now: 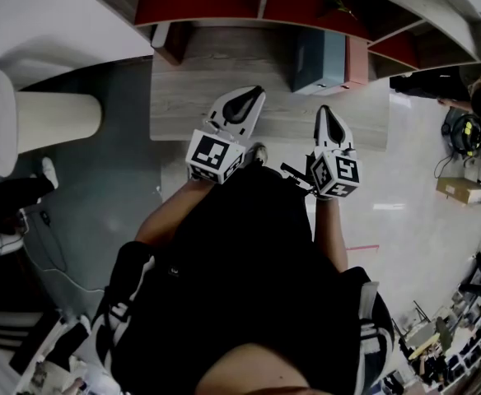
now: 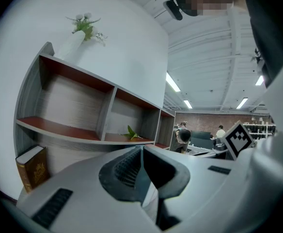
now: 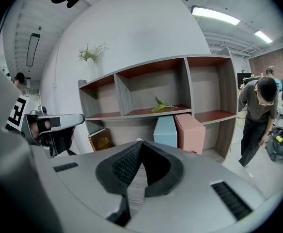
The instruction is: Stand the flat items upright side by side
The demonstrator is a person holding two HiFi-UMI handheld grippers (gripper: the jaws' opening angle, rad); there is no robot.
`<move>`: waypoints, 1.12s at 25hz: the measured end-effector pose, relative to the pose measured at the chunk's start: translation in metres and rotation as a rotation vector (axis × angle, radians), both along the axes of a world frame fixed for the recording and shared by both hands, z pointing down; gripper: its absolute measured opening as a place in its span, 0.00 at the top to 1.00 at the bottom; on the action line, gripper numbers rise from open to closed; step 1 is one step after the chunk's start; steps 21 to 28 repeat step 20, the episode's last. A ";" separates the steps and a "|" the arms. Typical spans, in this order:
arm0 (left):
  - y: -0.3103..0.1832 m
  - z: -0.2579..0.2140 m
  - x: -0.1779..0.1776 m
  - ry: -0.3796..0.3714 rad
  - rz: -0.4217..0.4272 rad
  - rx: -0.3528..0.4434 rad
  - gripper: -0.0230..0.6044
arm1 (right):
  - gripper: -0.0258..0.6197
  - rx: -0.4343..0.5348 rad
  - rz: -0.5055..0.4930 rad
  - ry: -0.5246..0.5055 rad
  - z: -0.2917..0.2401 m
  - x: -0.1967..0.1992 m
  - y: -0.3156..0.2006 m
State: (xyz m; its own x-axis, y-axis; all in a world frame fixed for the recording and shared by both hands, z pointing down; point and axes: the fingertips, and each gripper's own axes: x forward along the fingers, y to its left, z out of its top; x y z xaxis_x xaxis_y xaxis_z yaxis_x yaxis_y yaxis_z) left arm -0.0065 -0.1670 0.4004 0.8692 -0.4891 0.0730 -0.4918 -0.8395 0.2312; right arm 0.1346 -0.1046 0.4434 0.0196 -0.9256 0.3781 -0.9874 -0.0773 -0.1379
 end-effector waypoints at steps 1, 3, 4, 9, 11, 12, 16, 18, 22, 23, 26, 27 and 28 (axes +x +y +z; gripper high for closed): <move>-0.001 0.000 0.000 -0.001 0.001 0.001 0.91 | 0.92 0.001 0.001 0.000 0.000 0.000 -0.001; -0.002 0.000 0.001 -0.002 0.001 0.000 0.91 | 0.92 0.001 0.001 -0.001 0.000 0.001 -0.002; -0.003 0.000 0.001 -0.003 0.000 -0.002 0.91 | 0.92 0.001 0.002 -0.002 0.000 0.001 -0.002; -0.006 0.000 0.002 -0.002 -0.001 -0.001 0.91 | 0.92 -0.010 0.007 0.002 0.002 0.005 -0.004; -0.006 -0.001 0.001 -0.001 -0.002 -0.001 0.91 | 0.92 -0.010 0.008 0.002 0.001 0.006 -0.003; -0.006 -0.002 0.001 -0.001 -0.003 -0.001 0.91 | 0.92 -0.009 0.008 0.002 0.001 0.007 -0.003; -0.007 -0.002 0.003 -0.013 -0.003 -0.002 0.91 | 0.92 -0.003 0.011 -0.001 0.001 0.010 -0.005; -0.006 -0.001 0.004 -0.016 -0.003 -0.001 0.91 | 0.92 0.000 0.013 -0.004 0.002 0.012 -0.005; -0.005 0.000 0.004 -0.018 -0.002 0.000 0.91 | 0.92 0.003 0.014 -0.007 0.002 0.013 -0.005; -0.005 0.000 0.004 -0.018 -0.002 0.000 0.91 | 0.92 0.003 0.014 -0.007 0.002 0.013 -0.005; -0.005 0.000 0.004 -0.018 -0.002 0.000 0.91 | 0.92 0.003 0.014 -0.007 0.002 0.013 -0.005; -0.005 0.000 0.004 -0.018 -0.002 0.000 0.91 | 0.92 0.003 0.014 -0.007 0.002 0.013 -0.005; -0.005 0.000 0.004 -0.018 -0.002 0.000 0.91 | 0.92 0.003 0.014 -0.007 0.002 0.013 -0.005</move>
